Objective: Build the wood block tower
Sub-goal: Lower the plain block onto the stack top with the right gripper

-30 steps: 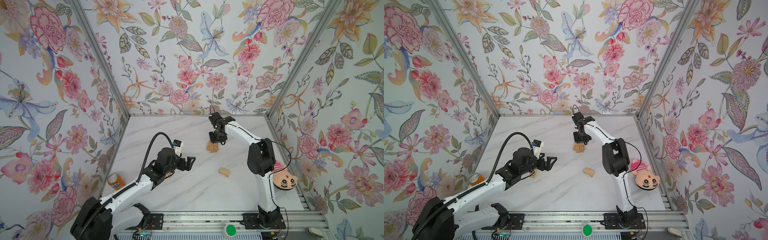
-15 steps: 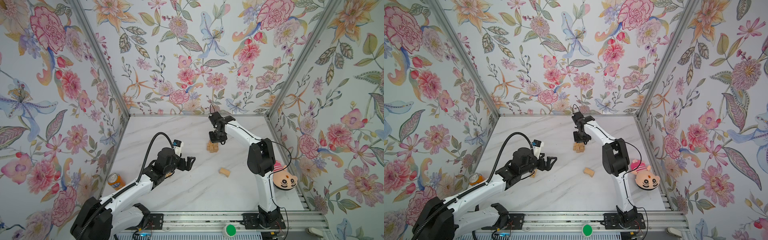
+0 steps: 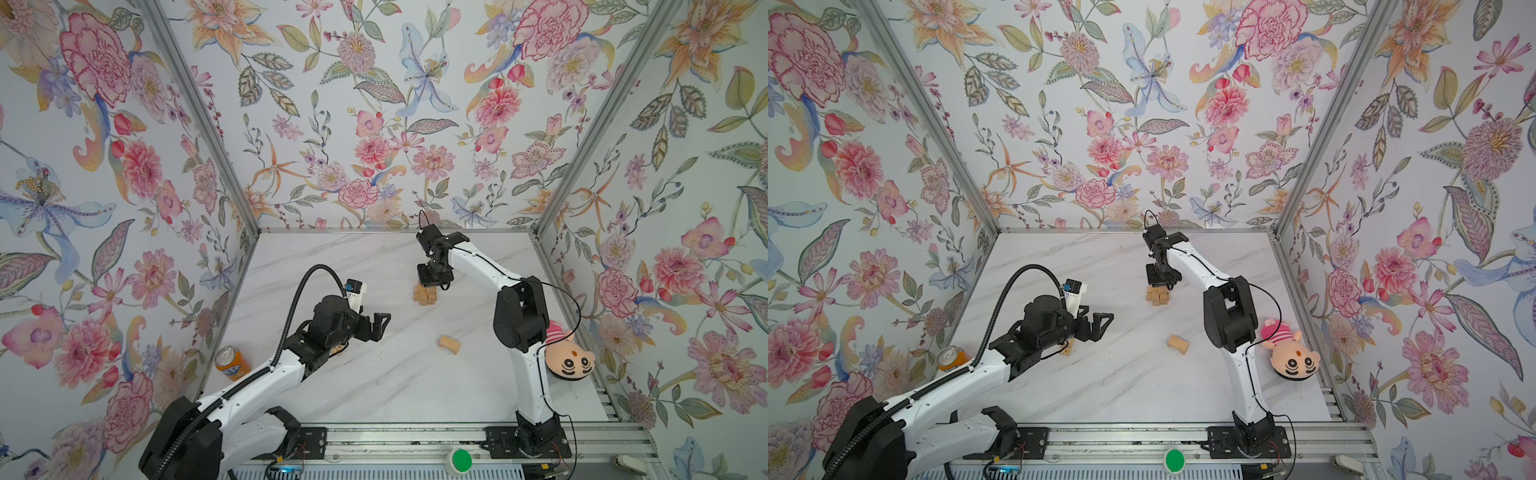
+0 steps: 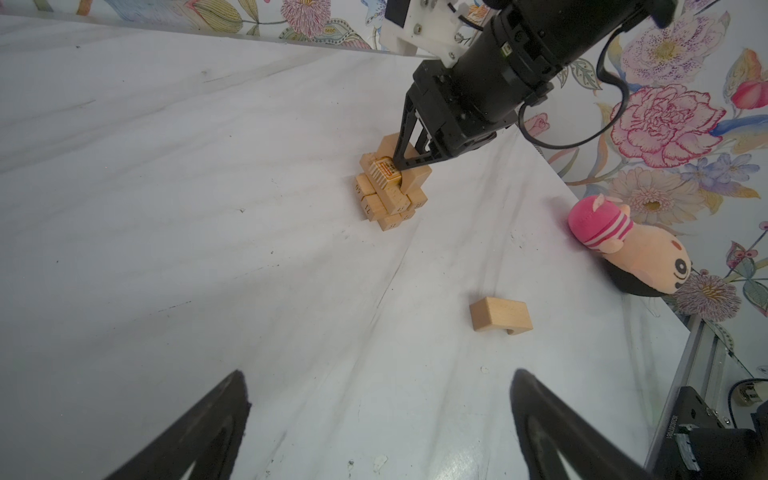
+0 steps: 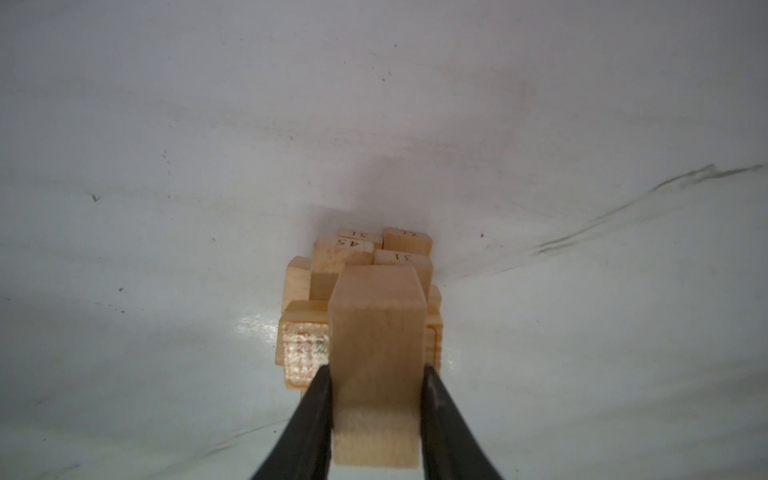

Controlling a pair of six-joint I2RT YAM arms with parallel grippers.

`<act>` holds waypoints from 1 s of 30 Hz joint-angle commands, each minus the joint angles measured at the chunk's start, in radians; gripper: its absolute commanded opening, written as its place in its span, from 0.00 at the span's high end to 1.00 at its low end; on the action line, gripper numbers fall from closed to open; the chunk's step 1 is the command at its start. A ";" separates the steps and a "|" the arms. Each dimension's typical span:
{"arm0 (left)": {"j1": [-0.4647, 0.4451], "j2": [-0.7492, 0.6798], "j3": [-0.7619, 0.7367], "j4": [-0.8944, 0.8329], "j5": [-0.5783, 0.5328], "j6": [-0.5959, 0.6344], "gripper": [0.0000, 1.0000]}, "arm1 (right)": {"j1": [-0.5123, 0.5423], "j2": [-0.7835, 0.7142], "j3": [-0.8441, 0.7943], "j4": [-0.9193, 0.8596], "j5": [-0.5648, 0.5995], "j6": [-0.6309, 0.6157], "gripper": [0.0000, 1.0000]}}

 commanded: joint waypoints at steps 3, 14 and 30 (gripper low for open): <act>-0.005 -0.030 -0.011 0.000 -0.022 0.020 0.01 | 0.011 0.011 0.016 -0.043 -0.004 0.024 0.67; -0.004 -0.051 -0.018 -0.015 -0.031 0.031 0.01 | 0.022 0.007 0.014 -0.051 0.006 0.038 0.67; -0.003 -0.074 -0.023 -0.025 -0.031 0.034 0.01 | 0.023 0.012 0.005 -0.054 0.023 0.061 0.63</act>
